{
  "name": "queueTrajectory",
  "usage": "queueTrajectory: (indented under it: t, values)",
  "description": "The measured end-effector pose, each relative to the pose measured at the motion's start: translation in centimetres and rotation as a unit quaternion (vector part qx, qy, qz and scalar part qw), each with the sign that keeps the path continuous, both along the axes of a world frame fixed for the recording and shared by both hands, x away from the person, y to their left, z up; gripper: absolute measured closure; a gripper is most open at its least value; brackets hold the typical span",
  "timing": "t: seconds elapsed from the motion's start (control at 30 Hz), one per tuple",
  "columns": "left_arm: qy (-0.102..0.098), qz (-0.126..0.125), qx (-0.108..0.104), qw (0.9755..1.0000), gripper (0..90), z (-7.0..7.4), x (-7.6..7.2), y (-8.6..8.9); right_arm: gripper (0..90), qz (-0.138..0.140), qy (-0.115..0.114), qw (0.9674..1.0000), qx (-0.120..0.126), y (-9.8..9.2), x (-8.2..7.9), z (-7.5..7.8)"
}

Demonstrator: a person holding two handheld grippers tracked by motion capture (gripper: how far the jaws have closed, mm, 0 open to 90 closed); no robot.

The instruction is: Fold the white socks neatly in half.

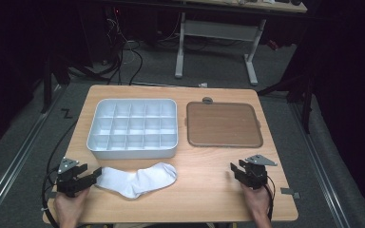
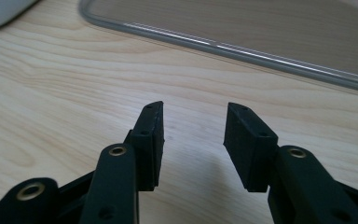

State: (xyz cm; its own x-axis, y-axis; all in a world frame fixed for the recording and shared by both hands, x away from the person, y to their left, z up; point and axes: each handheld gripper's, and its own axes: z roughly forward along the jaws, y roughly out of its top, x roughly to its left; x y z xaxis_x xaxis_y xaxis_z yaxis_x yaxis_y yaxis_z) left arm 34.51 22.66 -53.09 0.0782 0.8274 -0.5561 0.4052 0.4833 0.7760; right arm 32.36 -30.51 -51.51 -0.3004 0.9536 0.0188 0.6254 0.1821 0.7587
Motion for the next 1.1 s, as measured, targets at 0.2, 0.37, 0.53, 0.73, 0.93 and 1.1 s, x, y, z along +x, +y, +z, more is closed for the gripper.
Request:
queueTrajectory:
  t: [0.2,0.37,0.53,0.73,0.93,1.1]
  values:
    - [0.007,-0.017,0.000,0.9998,36.2,0.4,-0.9,-1.1,60.1,0.041,0.000,0.9991,0.013,2.3,-0.3,0.3]
    - [0.010,-0.020,0.004,0.9997,36.2,0.4,-1.3,-1.8,60.8,0.069,0.000,0.9975,0.016,3.8,-0.5,0.5]
    - [0.016,-0.023,0.021,0.9994,36.1,0.2,-1.7,-2.8,61.4,0.102,0.000,0.9945,0.024,5.8,-0.6,0.7]
    - [0.025,-0.021,0.026,0.9991,35.9,-0.2,-1.8,-3.4,62.0,0.144,0.004,0.9893,0.024,8.4,-0.5,0.8]
    - [0.027,-0.020,0.034,0.9989,35.9,-0.3,-2.0,-3.5,62.3,0.178,0.007,0.9835,0.029,10.9,-0.2,0.8]
    - [0.029,-0.020,0.035,0.9988,35.9,-0.4,-2.0,-3.6,62.3,0.199,0.006,0.9795,0.031,12.7,0.1,0.9]
